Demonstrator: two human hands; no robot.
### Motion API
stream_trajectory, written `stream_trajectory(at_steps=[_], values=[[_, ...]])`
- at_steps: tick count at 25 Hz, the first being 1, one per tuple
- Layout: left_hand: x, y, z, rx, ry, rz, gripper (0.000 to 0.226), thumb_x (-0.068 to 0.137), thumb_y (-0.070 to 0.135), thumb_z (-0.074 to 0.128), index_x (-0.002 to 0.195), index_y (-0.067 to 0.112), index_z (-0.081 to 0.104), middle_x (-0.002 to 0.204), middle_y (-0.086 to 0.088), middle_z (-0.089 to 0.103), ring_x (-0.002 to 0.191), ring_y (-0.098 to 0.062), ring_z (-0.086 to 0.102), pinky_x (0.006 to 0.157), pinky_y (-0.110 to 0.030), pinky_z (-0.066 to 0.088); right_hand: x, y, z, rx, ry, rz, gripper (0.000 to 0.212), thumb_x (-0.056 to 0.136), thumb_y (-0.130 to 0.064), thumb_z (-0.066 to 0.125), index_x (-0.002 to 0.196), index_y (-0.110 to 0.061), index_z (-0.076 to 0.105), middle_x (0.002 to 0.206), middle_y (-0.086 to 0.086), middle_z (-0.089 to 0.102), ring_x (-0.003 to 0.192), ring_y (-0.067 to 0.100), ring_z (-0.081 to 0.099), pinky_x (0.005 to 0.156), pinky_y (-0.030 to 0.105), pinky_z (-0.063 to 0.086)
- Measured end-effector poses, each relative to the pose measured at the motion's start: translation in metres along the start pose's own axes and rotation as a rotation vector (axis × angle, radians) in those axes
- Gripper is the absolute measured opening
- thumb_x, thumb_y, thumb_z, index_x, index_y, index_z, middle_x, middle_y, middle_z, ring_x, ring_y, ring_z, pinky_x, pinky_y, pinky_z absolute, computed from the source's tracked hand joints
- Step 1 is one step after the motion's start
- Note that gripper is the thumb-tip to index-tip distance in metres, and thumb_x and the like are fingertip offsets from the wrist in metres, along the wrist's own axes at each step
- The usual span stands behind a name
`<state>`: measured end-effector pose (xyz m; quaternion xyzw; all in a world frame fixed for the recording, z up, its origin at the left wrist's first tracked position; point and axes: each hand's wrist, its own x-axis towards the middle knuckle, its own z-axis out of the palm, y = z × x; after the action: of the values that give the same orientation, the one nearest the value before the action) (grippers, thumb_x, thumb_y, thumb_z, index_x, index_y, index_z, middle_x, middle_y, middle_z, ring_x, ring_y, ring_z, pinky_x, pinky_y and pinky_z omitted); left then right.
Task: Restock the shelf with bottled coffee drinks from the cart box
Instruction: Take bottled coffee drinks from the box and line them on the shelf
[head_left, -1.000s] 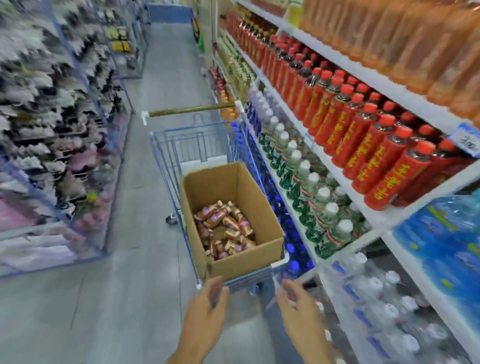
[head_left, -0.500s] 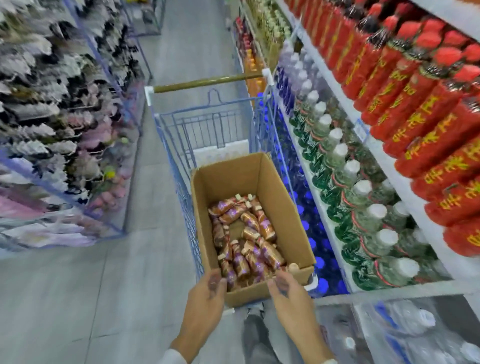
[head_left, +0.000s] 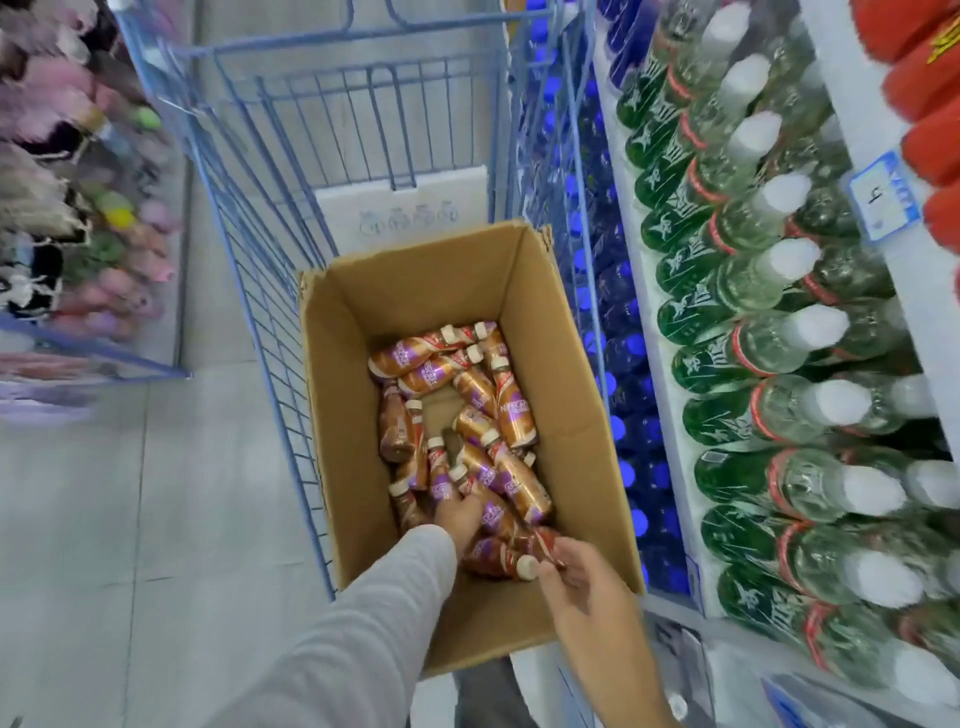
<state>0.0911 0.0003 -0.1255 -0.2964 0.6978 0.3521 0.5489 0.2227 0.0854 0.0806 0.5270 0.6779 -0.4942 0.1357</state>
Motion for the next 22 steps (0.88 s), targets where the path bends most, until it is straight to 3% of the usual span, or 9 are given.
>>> stream_trajectory(at_steps=[3,7,9,13,16,20,22], values=[[0.041,-0.003,0.024,0.042,-0.014,-0.076,0.097,0.07,0.068,0.057,0.152,0.023,0.035,0.151,-0.008,0.046,0.134,-0.035,0.046,0.115,-0.05,0.035,0.008,0.008,0.008,-0.001,0.029,0.048,0.023,0.089,-0.044,0.069,0.109,-0.053,0.061,0.126,-0.017,0.067,0.121,0.007,0.06,0.106,0.042,0.049],[0.026,0.018,0.046,0.147,0.06,-0.019,0.063,0.092,0.043,0.061,0.143,0.009,0.047,0.144,-0.012,0.052,0.13,-0.036,0.05,0.111,-0.045,0.04,0.009,0.013,0.009,-0.101,-0.001,0.109,0.031,0.086,-0.041,0.072,0.111,-0.055,0.059,0.126,-0.02,0.065,0.121,0.007,0.059,0.108,0.039,0.047],[0.026,0.027,0.062,0.113,0.126,0.029,0.055,0.101,0.034,0.049,0.148,0.009,0.04,0.151,-0.016,0.043,0.137,-0.039,0.043,0.109,-0.053,0.04,0.013,0.008,0.011,-0.147,-0.017,0.143,0.032,0.087,-0.04,0.071,0.112,-0.054,0.057,0.129,-0.018,0.063,0.122,0.008,0.057,0.111,0.037,0.044],[-0.002,0.014,0.06,0.158,0.245,0.009,0.071,0.1,0.042,0.051,0.154,0.009,0.019,0.152,-0.017,0.039,0.138,-0.038,0.041,0.114,-0.047,0.035,0.021,-0.009,0.007,-0.154,-0.045,0.114,0.031,0.09,-0.035,0.07,0.116,-0.047,0.058,0.129,-0.018,0.062,0.123,0.005,0.055,0.112,0.035,0.042],[-0.019,0.013,0.033,0.117,0.275,0.118,0.078,0.095,0.048,0.053,0.157,0.022,0.013,0.158,-0.01,0.035,0.145,-0.034,0.035,0.119,-0.05,0.03,0.032,-0.027,-0.001,-0.186,-0.089,0.018,0.032,0.094,-0.038,0.064,0.125,-0.039,0.06,0.128,-0.019,0.062,0.121,0.005,0.057,0.107,0.035,0.046],[-0.064,0.039,-0.02,-0.152,0.278,0.297,0.066,0.091,0.048,0.061,0.148,0.028,0.035,0.139,0.0,0.053,0.128,-0.024,0.053,0.112,-0.047,0.041,0.086,-0.046,0.009,-0.302,-0.104,-0.025,0.035,0.099,-0.035,0.056,0.133,-0.027,0.054,0.123,-0.008,0.062,0.112,0.012,0.058,0.096,0.031,0.049],[-0.085,0.042,-0.046,-0.26,0.183,0.348,0.061,0.088,0.049,0.067,0.142,0.033,0.043,0.129,0.003,0.061,0.115,-0.019,0.062,0.102,-0.044,0.051,0.124,-0.041,0.03,-0.361,-0.11,0.04,0.038,0.097,-0.033,0.056,0.133,-0.022,0.053,0.122,-0.001,0.061,0.11,0.018,0.06,0.096,0.037,0.051]])
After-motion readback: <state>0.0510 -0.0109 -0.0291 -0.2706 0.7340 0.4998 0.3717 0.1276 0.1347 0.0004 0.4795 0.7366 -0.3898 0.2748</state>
